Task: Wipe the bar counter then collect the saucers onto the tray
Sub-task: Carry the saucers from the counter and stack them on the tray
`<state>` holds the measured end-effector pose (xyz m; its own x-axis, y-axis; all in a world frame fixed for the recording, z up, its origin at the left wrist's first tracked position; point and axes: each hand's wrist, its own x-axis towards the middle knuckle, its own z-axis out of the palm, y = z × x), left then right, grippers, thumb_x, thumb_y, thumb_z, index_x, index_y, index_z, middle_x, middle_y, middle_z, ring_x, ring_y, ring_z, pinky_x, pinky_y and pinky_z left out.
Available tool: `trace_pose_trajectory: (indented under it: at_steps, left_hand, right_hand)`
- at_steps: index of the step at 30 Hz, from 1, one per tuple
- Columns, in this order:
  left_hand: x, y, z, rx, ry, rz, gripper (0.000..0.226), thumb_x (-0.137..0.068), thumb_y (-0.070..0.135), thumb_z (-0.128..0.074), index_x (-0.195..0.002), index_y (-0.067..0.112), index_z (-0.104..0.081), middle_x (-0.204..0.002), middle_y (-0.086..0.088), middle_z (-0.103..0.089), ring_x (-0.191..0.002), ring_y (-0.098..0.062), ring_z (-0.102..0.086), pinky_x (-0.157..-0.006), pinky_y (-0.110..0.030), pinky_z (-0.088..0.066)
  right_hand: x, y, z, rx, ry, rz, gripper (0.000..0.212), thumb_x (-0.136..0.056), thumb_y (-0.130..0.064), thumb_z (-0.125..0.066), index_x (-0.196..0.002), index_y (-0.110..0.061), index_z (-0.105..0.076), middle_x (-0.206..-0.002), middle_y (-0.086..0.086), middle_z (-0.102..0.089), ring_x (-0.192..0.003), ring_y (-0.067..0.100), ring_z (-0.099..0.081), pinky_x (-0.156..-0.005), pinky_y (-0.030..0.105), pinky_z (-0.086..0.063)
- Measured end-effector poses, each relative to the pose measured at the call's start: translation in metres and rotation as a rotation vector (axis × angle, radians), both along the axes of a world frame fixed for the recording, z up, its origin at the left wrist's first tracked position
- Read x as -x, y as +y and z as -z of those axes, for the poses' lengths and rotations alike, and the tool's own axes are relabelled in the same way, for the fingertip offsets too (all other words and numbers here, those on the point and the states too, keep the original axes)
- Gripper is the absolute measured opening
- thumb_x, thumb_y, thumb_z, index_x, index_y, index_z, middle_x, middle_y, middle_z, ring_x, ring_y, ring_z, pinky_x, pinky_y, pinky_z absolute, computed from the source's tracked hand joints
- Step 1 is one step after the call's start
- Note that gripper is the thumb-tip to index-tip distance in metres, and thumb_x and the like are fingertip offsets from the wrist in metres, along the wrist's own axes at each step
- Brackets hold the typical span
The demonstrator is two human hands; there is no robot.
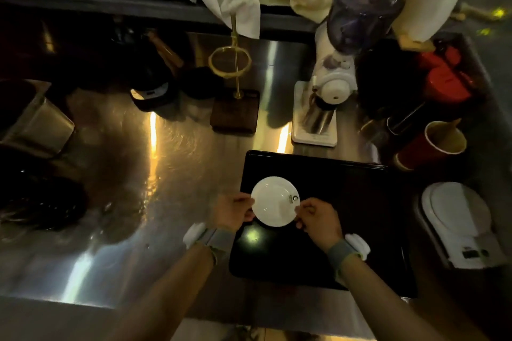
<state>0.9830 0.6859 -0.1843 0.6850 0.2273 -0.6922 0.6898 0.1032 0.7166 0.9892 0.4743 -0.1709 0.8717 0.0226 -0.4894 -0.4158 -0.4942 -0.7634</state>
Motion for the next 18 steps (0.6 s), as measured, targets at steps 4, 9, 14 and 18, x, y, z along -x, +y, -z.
trace_pose_trajectory:
  at_steps: [4, 9, 14, 18]
  left_hand:
    - [-0.027, 0.014, 0.014, 0.039, 0.045, 0.056, 0.008, -0.089, 0.0, -0.061, -0.096, 0.001, -0.062, -0.043, 0.002, -0.064, -0.036, -0.006, -0.06, -0.039, -0.017, -0.05]
    - [-0.055, 0.027, 0.021, 0.051, 0.1, 0.106, 0.014, -0.092, 0.001, -0.055, -0.079, 0.005, -0.055, -0.037, 0.006, -0.06, -0.032, -0.004, -0.056, -0.038, -0.017, -0.05]
    - [-0.069, 0.038, 0.024, 0.099, 0.18, 0.099, 0.033, -0.095, 0.002, -0.05, -0.064, 0.011, -0.044, -0.038, 0.001, -0.054, -0.028, -0.004, -0.049, -0.048, -0.023, -0.045]
    - [-0.069, 0.041, 0.026, 0.106, 0.151, 0.032, 0.029, -0.09, -0.001, -0.058, -0.063, 0.007, -0.051, -0.042, -0.001, -0.058, -0.031, -0.007, -0.053, -0.041, -0.021, -0.049]
  right_hand:
    - [-0.021, 0.011, 0.009, 0.006, -0.01, 0.014, 0.019, -0.089, -0.011, -0.063, -0.071, -0.019, -0.063, -0.062, -0.001, -0.07, -0.048, 0.008, -0.062, -0.052, 0.025, -0.048]
    - [-0.049, 0.024, 0.014, -0.001, 0.009, 0.031, 0.023, -0.088, -0.009, -0.064, -0.067, -0.018, -0.063, -0.057, -0.001, -0.069, -0.043, 0.007, -0.061, -0.05, 0.024, -0.045]
    - [-0.066, 0.037, 0.019, 0.016, 0.013, 0.029, 0.025, -0.087, -0.009, -0.064, -0.065, -0.02, -0.063, -0.054, -0.002, -0.068, -0.042, 0.006, -0.06, -0.051, 0.025, -0.046]
    - [-0.074, 0.039, 0.023, 0.035, 0.012, 0.038, 0.024, -0.086, -0.011, -0.065, -0.063, -0.02, -0.064, -0.056, 0.001, -0.069, -0.047, 0.012, -0.062, -0.052, 0.025, -0.045]
